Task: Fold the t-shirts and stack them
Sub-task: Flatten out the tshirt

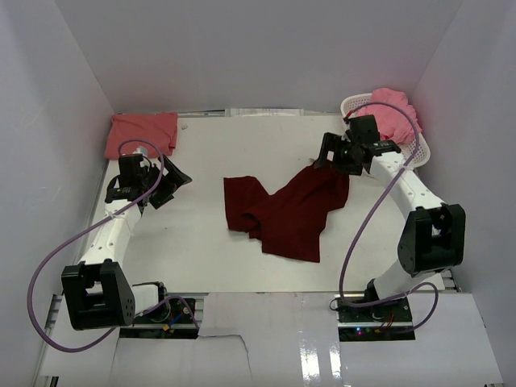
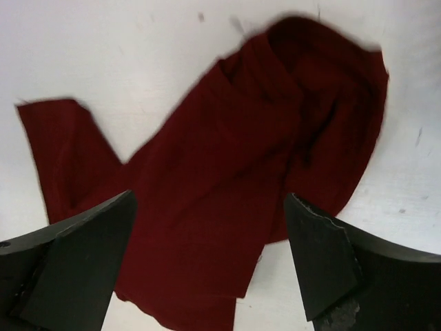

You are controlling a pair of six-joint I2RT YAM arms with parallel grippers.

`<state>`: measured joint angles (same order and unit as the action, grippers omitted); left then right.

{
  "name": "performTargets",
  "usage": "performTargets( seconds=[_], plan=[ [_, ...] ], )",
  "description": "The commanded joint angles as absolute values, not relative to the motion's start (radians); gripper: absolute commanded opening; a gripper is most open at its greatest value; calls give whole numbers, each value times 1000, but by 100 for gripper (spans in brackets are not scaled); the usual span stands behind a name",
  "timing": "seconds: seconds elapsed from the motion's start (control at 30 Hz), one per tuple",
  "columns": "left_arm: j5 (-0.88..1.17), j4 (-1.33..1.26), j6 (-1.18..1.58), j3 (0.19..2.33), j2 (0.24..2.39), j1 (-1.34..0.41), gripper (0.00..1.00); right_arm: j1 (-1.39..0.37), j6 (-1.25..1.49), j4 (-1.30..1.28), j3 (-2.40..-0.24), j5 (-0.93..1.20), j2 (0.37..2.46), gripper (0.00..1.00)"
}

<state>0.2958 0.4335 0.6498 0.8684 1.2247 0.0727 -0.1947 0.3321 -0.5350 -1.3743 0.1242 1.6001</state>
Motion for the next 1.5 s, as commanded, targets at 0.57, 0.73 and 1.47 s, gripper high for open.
performTargets(
  seconds=[0.57, 0.73, 1.47],
  plan=[
    [318, 457, 574, 903, 1226, 71, 98, -529, 600, -606, -597, 126, 936, 69],
    [327, 451, 575, 899, 1238, 71, 98, -537, 640, -482, -477, 161, 934, 65],
    [308, 454, 558, 896, 1250, 71, 98, -538, 637, -295, -380, 156, 1083, 8]
  ],
)
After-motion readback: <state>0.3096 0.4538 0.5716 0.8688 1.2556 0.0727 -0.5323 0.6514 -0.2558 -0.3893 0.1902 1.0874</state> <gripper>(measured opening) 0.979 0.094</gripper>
